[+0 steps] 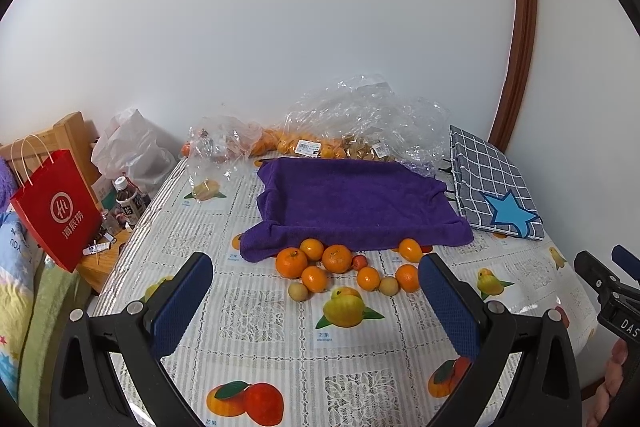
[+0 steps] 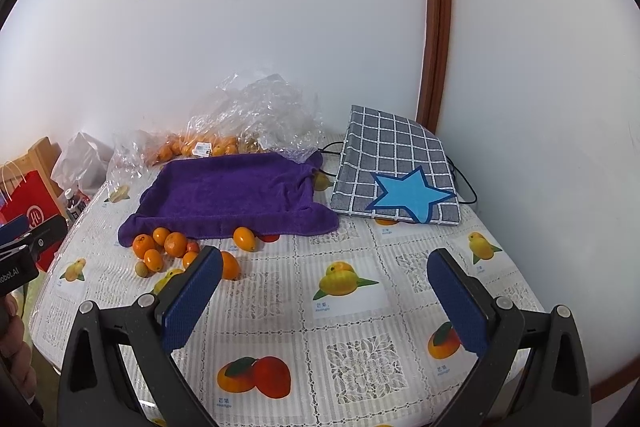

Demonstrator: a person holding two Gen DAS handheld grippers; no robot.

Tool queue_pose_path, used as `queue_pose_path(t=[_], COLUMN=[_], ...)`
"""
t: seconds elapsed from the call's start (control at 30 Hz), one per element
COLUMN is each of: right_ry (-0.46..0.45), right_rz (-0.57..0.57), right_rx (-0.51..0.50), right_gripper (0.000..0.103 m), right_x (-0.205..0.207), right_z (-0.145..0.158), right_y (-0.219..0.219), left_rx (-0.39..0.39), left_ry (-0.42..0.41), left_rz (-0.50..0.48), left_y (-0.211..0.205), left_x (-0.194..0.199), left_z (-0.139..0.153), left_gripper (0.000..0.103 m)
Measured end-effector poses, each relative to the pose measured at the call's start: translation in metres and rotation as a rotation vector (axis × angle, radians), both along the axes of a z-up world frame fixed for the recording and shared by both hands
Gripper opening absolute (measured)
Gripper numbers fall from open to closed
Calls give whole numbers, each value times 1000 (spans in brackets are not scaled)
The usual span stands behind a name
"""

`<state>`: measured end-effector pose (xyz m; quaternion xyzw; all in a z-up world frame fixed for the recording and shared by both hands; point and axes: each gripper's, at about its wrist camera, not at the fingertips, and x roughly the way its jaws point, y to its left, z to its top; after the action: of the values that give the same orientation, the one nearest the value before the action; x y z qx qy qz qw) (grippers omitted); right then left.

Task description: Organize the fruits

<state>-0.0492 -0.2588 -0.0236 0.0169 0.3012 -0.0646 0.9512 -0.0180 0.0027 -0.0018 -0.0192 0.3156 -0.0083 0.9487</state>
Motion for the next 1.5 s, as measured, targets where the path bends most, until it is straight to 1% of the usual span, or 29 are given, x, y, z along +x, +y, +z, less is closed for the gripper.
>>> queue_pose_path(t=[0.2,0.43,0.63,0.9,1.03,1.13,1.23,1.3,1.4,1.5], right_ry=[1,-11,-18,-38,-51,-56,-65,-64,-59,-20], right_rz=[-3,5,21,48,44,48,42,54,69,94], right_rx=[-18,-40,-33,1,0,-18,-60,-53,-24,-12], right_gripper=[101,101,101,101,101,101,101,100,99,89], right_x=[1,-2,-4,-6,-5,-3,1,4,11,24], right_z=[-1,0,2,6,5,2,-2,-5,-12,-21], right_y=[3,10,12,15,15,17,21,23,24,28], left_rx=[-12,-8,-4,2,-15,-24,-29,-24,-15,25], left_ry=[1,-2,-13,-21,-22,-20,-25,-29,-32,-19], left_rz=[6,5,4,14,26,18,17,12,2,-7], left_y=[1,2,3,6,11,14,14,14,14,15], left_x=[-1,-3,-6,-7,-4,0,5,8,15,25], left_z=[0,1,4,5,3,1,-1,-3,-6,-14], left_gripper=[103,103,103,103,103,103,103,103,103,103])
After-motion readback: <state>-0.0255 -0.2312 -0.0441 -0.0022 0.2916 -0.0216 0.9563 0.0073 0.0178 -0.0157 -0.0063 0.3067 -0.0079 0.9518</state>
